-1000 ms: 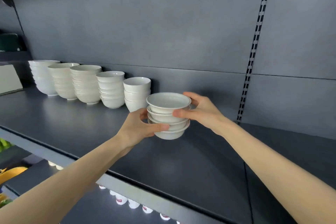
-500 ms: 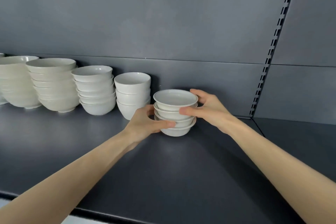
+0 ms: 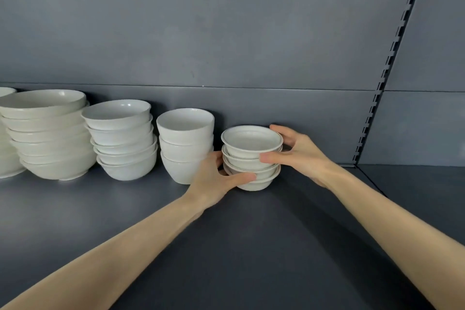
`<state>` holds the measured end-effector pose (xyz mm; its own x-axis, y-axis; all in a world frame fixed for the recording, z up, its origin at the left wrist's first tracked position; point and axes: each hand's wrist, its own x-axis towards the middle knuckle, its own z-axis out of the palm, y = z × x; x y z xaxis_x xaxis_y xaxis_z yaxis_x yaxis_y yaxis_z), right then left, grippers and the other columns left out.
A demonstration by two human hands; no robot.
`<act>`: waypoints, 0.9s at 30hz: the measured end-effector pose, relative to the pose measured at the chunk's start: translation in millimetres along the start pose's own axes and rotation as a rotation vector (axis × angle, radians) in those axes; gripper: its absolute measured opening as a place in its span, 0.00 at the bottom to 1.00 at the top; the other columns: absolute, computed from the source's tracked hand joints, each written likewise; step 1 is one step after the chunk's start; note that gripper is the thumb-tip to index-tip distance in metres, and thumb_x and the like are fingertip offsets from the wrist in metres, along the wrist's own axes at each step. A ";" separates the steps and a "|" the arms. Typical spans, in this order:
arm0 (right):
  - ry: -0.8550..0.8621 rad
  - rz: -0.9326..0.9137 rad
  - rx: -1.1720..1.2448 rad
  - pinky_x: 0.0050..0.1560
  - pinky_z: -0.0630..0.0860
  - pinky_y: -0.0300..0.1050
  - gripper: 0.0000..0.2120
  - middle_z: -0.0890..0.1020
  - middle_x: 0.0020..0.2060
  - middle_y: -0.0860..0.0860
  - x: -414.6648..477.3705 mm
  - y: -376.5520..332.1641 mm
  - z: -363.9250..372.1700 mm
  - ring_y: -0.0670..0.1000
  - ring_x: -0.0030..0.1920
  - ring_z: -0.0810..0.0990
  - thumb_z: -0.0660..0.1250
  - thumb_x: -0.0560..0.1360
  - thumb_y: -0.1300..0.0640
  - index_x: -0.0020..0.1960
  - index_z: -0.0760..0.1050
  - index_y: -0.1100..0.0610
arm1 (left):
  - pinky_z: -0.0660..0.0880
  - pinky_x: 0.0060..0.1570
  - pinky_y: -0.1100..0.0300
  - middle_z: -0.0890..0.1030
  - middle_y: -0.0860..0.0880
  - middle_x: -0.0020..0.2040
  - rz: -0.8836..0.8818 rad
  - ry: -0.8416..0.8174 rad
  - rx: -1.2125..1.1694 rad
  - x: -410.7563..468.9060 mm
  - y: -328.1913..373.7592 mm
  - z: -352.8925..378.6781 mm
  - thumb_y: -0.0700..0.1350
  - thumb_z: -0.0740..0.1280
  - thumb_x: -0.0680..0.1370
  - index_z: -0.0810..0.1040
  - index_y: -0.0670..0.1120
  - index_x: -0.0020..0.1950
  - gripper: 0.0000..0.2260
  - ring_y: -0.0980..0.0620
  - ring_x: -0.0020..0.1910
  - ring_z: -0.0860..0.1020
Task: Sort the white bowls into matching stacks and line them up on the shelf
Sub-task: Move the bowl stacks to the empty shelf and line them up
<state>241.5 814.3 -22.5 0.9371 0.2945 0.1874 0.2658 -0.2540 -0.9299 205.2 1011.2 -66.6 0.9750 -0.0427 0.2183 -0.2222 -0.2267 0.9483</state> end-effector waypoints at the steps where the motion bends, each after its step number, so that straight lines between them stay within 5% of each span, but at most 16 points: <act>1: 0.007 0.007 0.005 0.63 0.73 0.41 0.38 0.77 0.62 0.45 -1.2 -0.3 1.8 0.45 0.61 0.77 0.79 0.64 0.58 0.70 0.68 0.51 | 0.76 0.46 0.70 0.82 0.59 0.48 0.021 0.002 0.007 0.9 -2.9 -0.3 0.43 0.78 0.68 0.76 0.53 0.52 0.17 0.66 0.49 0.80; 4: 0.027 0.012 0.016 0.54 0.74 0.33 0.29 0.78 0.56 0.41 -6.9 -2.5 8.0 0.44 0.58 0.78 0.77 0.66 0.60 0.63 0.70 0.47 | 0.77 0.50 0.67 0.83 0.54 0.52 0.061 0.016 0.011 2.2 -11.1 -1.1 0.45 0.77 0.68 0.77 0.46 0.57 0.20 0.60 0.52 0.80; 7: 0.068 0.006 0.015 0.43 0.74 0.25 0.26 0.76 0.49 0.35 -12.3 -5.6 14.0 0.40 0.52 0.78 0.76 0.68 0.60 0.58 0.67 0.45 | 0.74 0.43 0.75 0.82 0.55 0.52 0.081 0.051 0.002 1.2 -14.8 -1.8 0.46 0.77 0.69 0.77 0.46 0.57 0.20 0.64 0.49 0.79; 11: 0.036 0.049 0.044 0.51 0.75 0.30 0.26 0.76 0.50 0.34 -15.3 -9.1 16.0 0.32 0.51 0.77 0.75 0.69 0.59 0.60 0.66 0.43 | 0.73 0.40 0.76 0.81 0.56 0.48 0.118 0.065 0.004 0.5 -17.2 -1.2 0.45 0.76 0.69 0.77 0.46 0.54 0.16 0.70 0.44 0.78; 15: 0.003 0.082 0.087 0.71 0.66 0.49 0.49 0.68 0.71 0.43 -15.3 -9.3 13.2 0.44 0.70 0.67 0.78 0.63 0.54 0.77 0.54 0.54 | 0.73 0.43 0.75 0.82 0.54 0.50 0.137 0.066 0.005 3.4 -22.5 -0.2 0.47 0.76 0.69 0.78 0.45 0.56 0.18 0.64 0.49 0.80; 22: 0.067 0.038 0.101 0.65 0.71 0.42 0.38 0.75 0.58 0.39 -7.1 -3.5 14.4 0.42 0.62 0.74 0.75 0.68 0.61 0.74 0.61 0.55 | 0.75 0.50 0.71 0.82 0.53 0.54 0.136 0.045 -0.003 10.0 -24.9 0.3 0.47 0.74 0.72 0.77 0.44 0.60 0.19 0.59 0.54 0.79; 27: 0.066 -0.006 0.123 0.57 0.76 0.35 0.28 0.80 0.60 0.46 -7.5 2.8 13.8 0.41 0.59 0.78 0.75 0.68 0.62 0.66 0.72 0.53 | 0.76 0.55 0.68 0.82 0.55 0.56 0.119 0.003 -0.009 9.4 -22.5 -0.8 0.48 0.73 0.73 0.76 0.46 0.62 0.20 0.60 0.57 0.78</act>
<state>232.1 824.1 -30.9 0.9494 0.2335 0.2099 0.2457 -0.1363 -0.9597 219.3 1016.6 -85.7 0.9415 -0.0655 0.3305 -0.3368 -0.2110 0.9176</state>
